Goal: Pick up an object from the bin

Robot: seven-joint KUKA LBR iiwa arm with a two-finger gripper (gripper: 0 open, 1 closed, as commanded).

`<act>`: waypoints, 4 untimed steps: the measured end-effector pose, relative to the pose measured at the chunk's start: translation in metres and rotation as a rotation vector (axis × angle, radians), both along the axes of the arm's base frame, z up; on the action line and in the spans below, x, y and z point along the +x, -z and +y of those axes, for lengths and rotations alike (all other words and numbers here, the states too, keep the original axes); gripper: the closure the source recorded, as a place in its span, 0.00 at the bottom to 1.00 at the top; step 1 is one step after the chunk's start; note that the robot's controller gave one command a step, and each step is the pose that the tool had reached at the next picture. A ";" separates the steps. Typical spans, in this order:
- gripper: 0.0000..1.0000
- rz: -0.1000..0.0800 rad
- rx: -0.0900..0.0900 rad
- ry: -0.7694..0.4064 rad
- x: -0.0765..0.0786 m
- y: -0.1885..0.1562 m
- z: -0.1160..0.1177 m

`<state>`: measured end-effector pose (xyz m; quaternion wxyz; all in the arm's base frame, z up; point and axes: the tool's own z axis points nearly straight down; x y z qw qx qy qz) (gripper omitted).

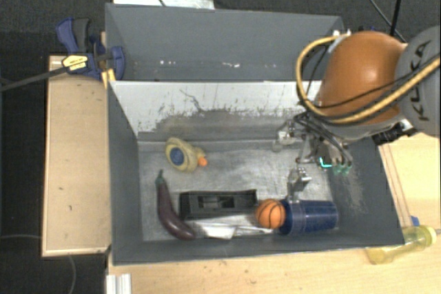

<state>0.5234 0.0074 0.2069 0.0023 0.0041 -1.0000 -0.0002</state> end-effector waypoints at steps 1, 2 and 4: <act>0.00 -0.008 0.000 0.000 0.002 -0.003 0.000; 1.00 -0.064 -0.006 -0.250 -0.027 0.106 -0.011; 1.00 -0.004 -0.010 -0.248 -0.043 0.119 -0.017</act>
Offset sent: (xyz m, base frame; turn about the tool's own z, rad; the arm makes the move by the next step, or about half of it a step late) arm -0.0460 -0.0106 -0.1251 -0.2548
